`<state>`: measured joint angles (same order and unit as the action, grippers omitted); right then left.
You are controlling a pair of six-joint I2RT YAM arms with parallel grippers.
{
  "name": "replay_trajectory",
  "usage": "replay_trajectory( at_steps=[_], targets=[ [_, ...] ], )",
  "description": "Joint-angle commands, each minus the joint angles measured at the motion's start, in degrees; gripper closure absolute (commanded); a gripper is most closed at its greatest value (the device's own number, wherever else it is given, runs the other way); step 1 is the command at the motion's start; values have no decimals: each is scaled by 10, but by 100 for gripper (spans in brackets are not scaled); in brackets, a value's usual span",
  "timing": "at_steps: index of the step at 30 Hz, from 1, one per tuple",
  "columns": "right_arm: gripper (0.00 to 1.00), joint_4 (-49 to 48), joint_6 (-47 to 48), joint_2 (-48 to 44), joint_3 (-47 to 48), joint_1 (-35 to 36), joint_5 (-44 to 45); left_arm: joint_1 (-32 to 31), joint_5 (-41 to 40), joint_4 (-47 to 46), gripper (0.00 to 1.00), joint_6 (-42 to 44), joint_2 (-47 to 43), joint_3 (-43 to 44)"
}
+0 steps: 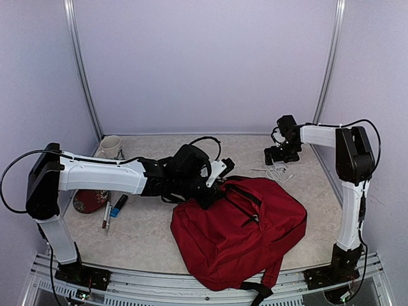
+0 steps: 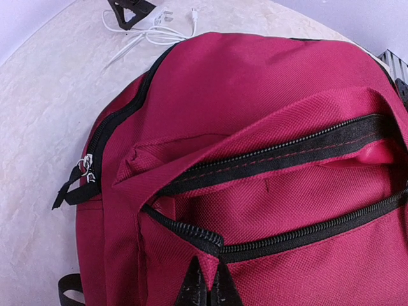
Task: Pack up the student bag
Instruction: Pick up the charger from the center of the board.
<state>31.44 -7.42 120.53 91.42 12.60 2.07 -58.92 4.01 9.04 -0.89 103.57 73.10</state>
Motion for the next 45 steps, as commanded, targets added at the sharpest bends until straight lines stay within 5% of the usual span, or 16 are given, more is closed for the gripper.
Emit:
replay_trajectory(
  at_steps=[1, 11, 19, 27, 37, 45],
  targets=[
    [0, 48, 38, 41, 58, -6, 56, -4, 1, -2, 100, 19, -20, 14],
    [10, 80, 61, 105, 71, -9, -24, -5, 1, 7, 100, 27, -5, 27],
    [61, 67, 62, 75, 36, -9, -2, -6, -6, 9, 100, 28, -6, 28],
    [89, 42, 60, -23, 15, -8, -27, -6, -6, 10, 100, 34, -10, 35],
    [100, -50, -25, -277, -20, 1, -225, -3, 28, -15, 100, 28, -22, 29],
    [100, -79, -70, -408, -19, 117, -295, 2, 42, -39, 100, 23, -29, 15]
  ],
)
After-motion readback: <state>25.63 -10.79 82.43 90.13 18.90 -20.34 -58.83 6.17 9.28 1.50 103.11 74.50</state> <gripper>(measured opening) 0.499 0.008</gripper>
